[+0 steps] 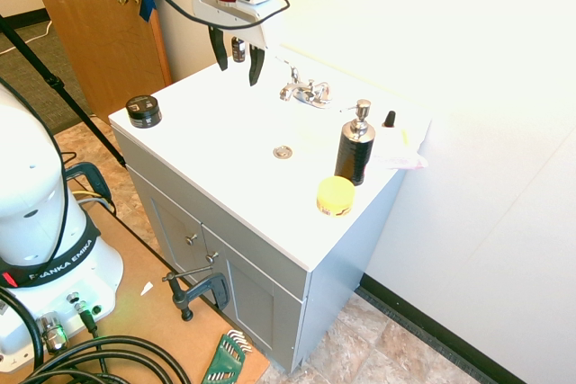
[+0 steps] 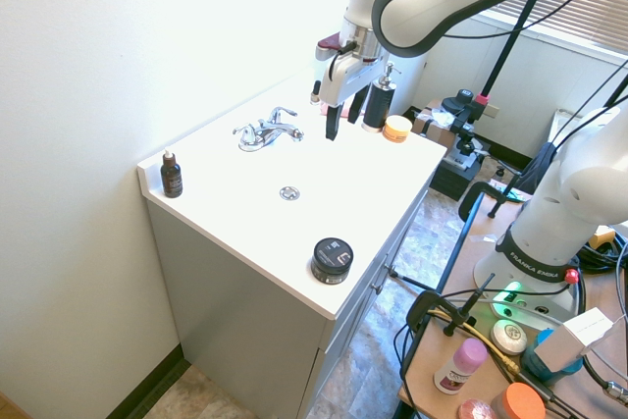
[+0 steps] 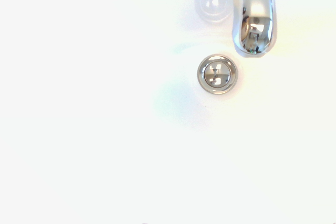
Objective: Turn off the cold water
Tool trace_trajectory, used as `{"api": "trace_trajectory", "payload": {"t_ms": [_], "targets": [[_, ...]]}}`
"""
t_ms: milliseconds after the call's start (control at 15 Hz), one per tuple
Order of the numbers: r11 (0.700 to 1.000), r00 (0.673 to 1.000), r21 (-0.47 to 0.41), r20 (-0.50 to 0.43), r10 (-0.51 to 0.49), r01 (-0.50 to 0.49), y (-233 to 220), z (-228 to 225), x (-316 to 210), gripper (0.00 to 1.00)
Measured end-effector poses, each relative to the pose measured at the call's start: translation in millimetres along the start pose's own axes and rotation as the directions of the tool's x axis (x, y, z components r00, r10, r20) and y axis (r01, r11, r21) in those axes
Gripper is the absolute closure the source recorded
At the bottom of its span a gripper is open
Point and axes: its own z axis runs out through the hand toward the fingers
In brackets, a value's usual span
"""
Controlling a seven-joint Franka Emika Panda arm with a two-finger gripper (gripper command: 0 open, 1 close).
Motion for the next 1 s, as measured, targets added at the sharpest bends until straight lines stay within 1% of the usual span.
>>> {"api": "trace_trajectory", "payload": {"t_ms": [200, 267, 400, 533, 667, 800, 1000], "targets": [[1.0, 1.0, 0.005, -0.015, 0.012, -0.012, -1, -1, 2, 0.0], [0.999, 0.999, 0.01, -0.033, 0.03, -0.03, -2, -2, 6, 0.0], [0.997, 0.992, 0.015, -0.099, 0.081, -0.08, -8, -1, 22, 0.0], [0.989, 0.971, 0.015, -0.187, 0.149, -0.149, -19, 10, 48, 0.0], [0.98, 0.948, 0.006, -0.25, 0.194, -0.199, -33, 28, 70, 0.0], [0.973, 0.934, -0.01, -0.285, 0.217, -0.23, -45, 46, 90, 0.0], [0.968, 0.924, -0.026, -0.306, 0.229, -0.249, -58, 65, 112, 0.0]]}}
